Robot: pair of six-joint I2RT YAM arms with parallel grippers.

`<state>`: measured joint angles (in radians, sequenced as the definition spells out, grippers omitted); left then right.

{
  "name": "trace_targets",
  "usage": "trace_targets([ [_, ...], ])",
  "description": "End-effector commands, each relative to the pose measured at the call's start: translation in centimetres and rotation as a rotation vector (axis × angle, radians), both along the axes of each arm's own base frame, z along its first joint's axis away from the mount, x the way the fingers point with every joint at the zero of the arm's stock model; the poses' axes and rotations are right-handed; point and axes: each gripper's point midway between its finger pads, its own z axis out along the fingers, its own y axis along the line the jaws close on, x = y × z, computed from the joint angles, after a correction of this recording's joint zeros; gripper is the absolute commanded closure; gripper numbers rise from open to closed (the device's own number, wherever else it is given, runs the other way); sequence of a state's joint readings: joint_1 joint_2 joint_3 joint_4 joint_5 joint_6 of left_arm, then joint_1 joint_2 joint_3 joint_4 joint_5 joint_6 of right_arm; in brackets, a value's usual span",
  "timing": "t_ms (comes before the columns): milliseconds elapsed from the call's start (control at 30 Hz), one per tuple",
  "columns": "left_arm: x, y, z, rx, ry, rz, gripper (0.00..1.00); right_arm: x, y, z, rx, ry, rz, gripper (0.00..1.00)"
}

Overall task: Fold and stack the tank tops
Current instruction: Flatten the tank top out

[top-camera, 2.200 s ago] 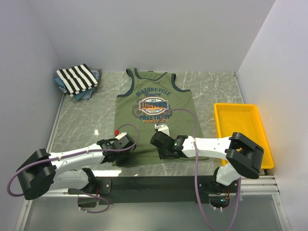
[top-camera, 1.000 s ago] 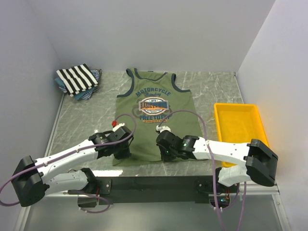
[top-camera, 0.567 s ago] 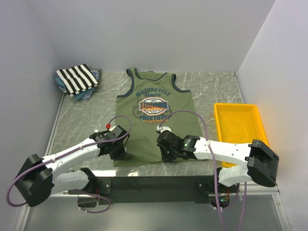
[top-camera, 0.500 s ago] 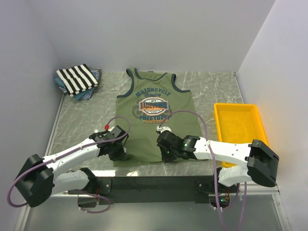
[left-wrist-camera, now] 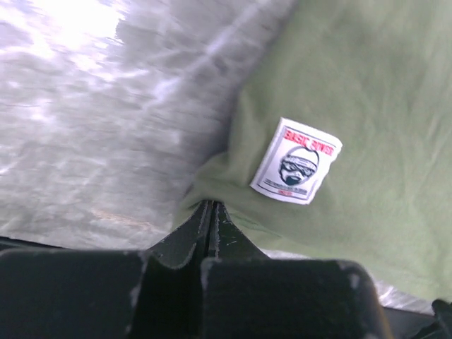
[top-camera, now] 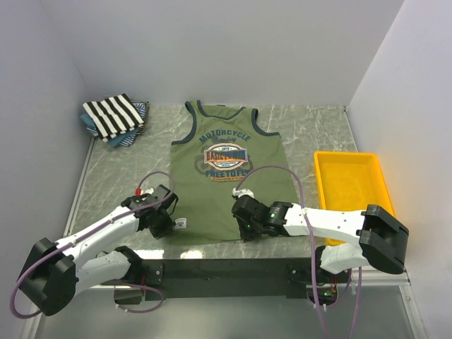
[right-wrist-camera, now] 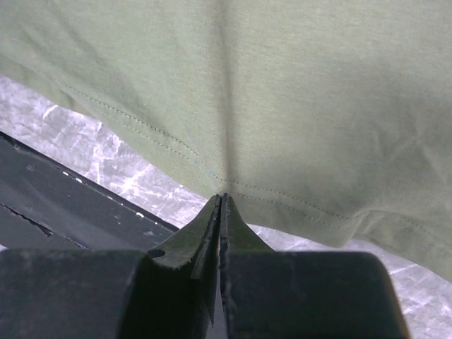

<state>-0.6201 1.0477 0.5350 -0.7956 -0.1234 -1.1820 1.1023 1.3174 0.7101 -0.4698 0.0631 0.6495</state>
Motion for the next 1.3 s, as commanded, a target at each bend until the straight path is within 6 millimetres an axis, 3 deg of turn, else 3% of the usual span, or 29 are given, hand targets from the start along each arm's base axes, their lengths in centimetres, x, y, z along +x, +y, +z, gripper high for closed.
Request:
trace_targets([
  [0, 0.7, 1.3, 0.8, 0.034, -0.028, 0.086, 0.99, 0.4, -0.1, 0.3, 0.026, -0.019, -0.019, 0.94],
  [133, 1.1, 2.2, 1.5, 0.044, -0.040, 0.139, 0.99, 0.2, 0.8, 1.3, 0.095, -0.028, 0.022, 0.91],
  [233, 1.7, 2.7, 2.4, 0.053, -0.072, 0.171, 0.99, -0.3, 1.7, 2.5, 0.166, -0.032, 0.074, 0.82],
  [400, 2.4, 3.4, 4.4, 0.048, -0.126, 0.209, 0.99, 0.1, 1.7, 2.5, 0.140, -0.038, 0.067, 0.72],
  [500, 4.0, 2.4, 6.0, 0.001, -0.199, 0.168, 1.00, 1.7, 0.9, 3.3, 0.129, -0.095, -0.031, 0.64],
  [667, 7.4, -0.8, 8.4, -0.070, -0.294, -0.010, 0.99, 5.7, -4.4, 2.4, -0.009, -0.126, -0.313, 0.63],
  [733, 9.4, -1.6, 9.1, -0.091, -0.352, -0.014, 0.87, 6.1, -4.3, 2.3, 0.026, -0.108, -0.346, 0.63],
  [800, 12.1, -1.7, 10.4, -0.068, -0.428, 0.008, 0.78, 6.6, -2.4, 4.2, 0.113, -0.117, -0.330, 0.63],
  [833, 13.7, -1.5, 11.3, -0.051, -0.476, 0.027, 0.67, 6.9, -0.8, 5.4, 0.170, -0.136, -0.311, 0.63],
  [867, 15.0, -1.0, 12.0, -0.027, -0.510, 0.041, 0.64, 7.0, 0.3, 6.0, 0.187, -0.145, -0.295, 0.63],
  [900, 16.9, -0.8, 12.8, 0.000, -0.537, 0.054, 0.62, 7.8, 1.9, 8.0, 0.227, -0.181, -0.300, 0.63],
  [933, 19.1, 0.6, 13.7, 0.050, -0.594, 0.085, 0.57, 7.1, 3.8, 8.9, 0.251, -0.190, -0.257, 0.63],
  [967, 20.4, 1.4, 13.9, 0.076, -0.603, 0.100, 0.57, 7.1, 5.1, 8.3, 0.231, -0.182, -0.235, 0.63],
  [1000, 22.6, 2.9, 13.9, 0.107, -0.593, 0.126, 0.55, 6.6, 7.7, 10.3, 0.272, -0.205, -0.192, 0.64],
  [1033, 23.8, 3.4, 14.0, 0.107, -0.592, 0.116, 0.55, 6.5, 9.1, 10.7, 0.280, -0.211, -0.171, 0.64],
  [1067, 25.6, 3.7, 12.4, 0.118, -0.562, 0.104, 0.57, 6.5, 11.3, 11.0, 0.281, -0.217, -0.145, 0.64],
  [1100, 27.5, 4.1, 13.7, 0.111, -0.586, 0.108, 0.57, 6.2, 12.5, 11.1, 0.284, -0.221, -0.130, 0.66],
  [1133, 28.7, 4.9, 13.3, 0.108, -0.571, 0.078, 0.59, 5.2, 14.0, 11.3, 0.288, -0.227, -0.097, 0.66],
  [1167, 29.7, 5.1, 13.0, 0.097, -0.558, 0.058, 0.60, 4.8, 15.3, 9.9, 0.260, -0.219, -0.078, 0.66],
  [1200, 31.5, 5.1, 12.4, 0.087, -0.538, 0.034, 0.61, 4.6, 17.0, 11.0, 0.289, -0.227, -0.061, 0.67],
  [1233, 32.2, 6.2, 11.9, 0.090, -0.516, 0.024, 0.64, 4.0, 18.2, 11.0, 0.295, -0.223, -0.034, 0.67],
  [1267, 32.7, 5.9, 10.7, 0.055, -0.482, -0.006, 0.64, 3.0, 20.1, 10.4, 0.285, -0.220, 0.006, 0.68],
])
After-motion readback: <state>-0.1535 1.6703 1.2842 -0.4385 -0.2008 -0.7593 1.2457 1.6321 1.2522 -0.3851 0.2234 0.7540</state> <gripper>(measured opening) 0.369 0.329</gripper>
